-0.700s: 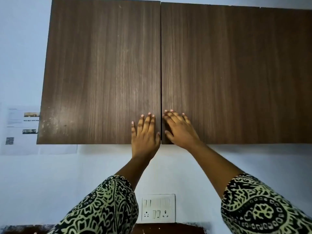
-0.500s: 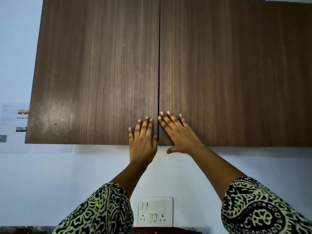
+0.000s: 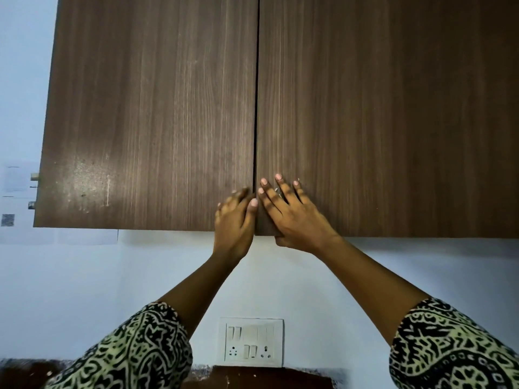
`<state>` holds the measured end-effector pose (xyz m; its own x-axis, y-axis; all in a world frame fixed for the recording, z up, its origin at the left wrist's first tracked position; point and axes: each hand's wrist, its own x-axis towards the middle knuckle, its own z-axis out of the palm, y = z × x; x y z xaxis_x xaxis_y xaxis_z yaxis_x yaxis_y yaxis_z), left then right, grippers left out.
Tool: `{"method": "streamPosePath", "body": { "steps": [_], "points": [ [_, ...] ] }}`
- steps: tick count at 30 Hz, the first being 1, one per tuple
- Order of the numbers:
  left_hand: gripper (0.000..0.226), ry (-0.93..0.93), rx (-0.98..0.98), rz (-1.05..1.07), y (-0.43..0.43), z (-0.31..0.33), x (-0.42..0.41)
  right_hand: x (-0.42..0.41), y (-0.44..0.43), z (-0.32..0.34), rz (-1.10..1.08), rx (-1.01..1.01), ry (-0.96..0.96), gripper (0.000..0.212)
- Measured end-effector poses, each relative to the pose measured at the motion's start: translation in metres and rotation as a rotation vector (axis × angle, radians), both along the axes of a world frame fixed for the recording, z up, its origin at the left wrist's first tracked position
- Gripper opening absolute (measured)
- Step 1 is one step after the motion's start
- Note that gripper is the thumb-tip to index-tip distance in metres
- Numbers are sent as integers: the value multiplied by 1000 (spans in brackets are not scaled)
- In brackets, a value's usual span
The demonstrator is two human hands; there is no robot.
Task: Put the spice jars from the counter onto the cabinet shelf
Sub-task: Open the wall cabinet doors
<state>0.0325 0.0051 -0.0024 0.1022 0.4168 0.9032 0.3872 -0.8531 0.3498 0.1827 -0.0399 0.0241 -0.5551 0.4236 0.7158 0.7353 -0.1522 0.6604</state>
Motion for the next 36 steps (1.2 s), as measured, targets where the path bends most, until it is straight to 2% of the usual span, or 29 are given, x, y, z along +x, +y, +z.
{"method": "streamPosePath", "body": {
  "steps": [3, 5, 8, 10, 12, 18, 22, 26, 36],
  "points": [
    [32, -277, -341, -490, -50, 13, 7, -3, -29, 1, 10, -45, 15, 104],
    [21, -410, -476, -603, -70, 16, 6, -1, -50, 5, 13, -115, 11, 99],
    [19, -433, -530, -689, -97, 17, 0, -2, -97, 25, 93, -194, 67, 78],
    [21, -423, -532, -710, -113, 16, -2, -11, -128, 41, 170, -130, 120, 64],
    [20, -407, -516, -739, -134, 14, -4, -28, -152, 54, 167, -60, 79, 53],
    [37, -390, -547, -775, -203, 11, 0, -58, -212, 76, -171, -102, -19, 45],
    [38, -349, -493, -829, -242, 8, 13, -45, -258, 78, -247, -63, -72, 40],
    [44, -242, -382, -864, -283, 2, 40, -23, -310, 76, -321, 58, -139, 28],
    [57, -102, -212, -956, -362, -6, 131, 47, -408, 67, -456, 129, 21, 24]
  ]
}}
